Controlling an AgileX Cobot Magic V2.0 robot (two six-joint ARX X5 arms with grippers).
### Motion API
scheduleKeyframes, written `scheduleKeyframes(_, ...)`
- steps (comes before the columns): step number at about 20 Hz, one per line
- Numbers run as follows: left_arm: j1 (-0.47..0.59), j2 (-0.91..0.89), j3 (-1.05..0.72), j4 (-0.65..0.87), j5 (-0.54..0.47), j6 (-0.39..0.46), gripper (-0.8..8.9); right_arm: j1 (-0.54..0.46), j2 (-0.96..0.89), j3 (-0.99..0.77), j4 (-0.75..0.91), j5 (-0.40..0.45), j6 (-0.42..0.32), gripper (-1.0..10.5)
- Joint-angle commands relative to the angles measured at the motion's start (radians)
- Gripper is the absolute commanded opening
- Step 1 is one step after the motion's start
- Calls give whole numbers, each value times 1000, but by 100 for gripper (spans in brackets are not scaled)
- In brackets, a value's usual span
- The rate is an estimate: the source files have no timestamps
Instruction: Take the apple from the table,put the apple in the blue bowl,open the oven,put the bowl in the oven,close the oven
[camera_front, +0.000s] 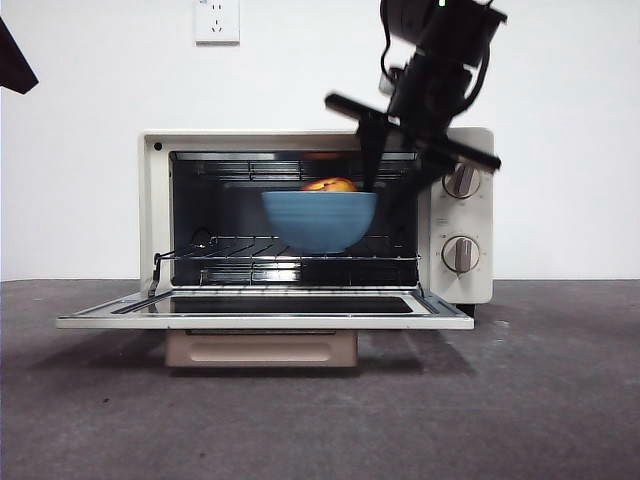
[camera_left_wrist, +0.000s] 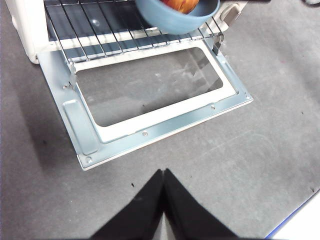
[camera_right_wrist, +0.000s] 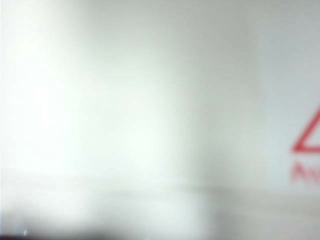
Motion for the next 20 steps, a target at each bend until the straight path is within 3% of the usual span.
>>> scheduleKeyframes(1,-4,17,5,11,5,9,7,10,-32,31,12,0,-26,138)
scheduleKeyframes(5,-4,33,5,18,5,11,7,15,-83,31,-8,-51,-56,138)
scheduleKeyframes(7,-4,44,5,44,5,11,7,31,-125,31,-29,-63,-117,138)
scheduleKeyframes(12,29,130,-6,175,3,-14,7,77,-275,31,-209,-66,-415,138)
scheduleKeyframes(14,61,183,-20,227,3,-24,7,101,-335,30,-293,-37,-497,138)
scheduleKeyframes(16,104,244,-27,261,4,-23,7,124,-402,15,-328,-13,-539,138)
scheduleKeyframes(20,190,376,-29,350,48,-24,7,142,-572,-97,-302,-11,-552,138)
